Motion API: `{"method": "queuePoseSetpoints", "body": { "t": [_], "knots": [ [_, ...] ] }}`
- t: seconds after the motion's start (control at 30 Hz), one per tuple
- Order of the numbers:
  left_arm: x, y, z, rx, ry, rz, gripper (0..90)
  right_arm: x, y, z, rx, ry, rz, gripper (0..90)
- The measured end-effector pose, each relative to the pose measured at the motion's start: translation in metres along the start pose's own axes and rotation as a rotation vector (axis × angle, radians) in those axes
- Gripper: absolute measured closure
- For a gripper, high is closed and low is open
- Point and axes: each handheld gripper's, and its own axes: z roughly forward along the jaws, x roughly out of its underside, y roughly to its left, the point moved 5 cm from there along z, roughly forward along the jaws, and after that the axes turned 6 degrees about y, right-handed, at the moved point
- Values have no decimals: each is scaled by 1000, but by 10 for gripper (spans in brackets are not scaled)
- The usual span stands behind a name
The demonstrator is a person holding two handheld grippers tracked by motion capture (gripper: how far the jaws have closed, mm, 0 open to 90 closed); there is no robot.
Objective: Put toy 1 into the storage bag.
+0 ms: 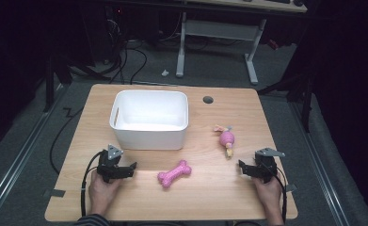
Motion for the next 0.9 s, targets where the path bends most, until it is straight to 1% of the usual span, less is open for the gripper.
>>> {"method": "queuePoseSetpoints", "body": {
  "t": [0.17,0.63,0.9],
  "knots": [
    [0,0,0,6,-3,-2,148,0,0,0,0,1,2,213],
    [0,1,0,3,-2,2,147,0,0,-1,0,2,4,216],
    [-1,1,-2,3,23,-4,184,0,0,0,0,1,2,216]
  ]
}}
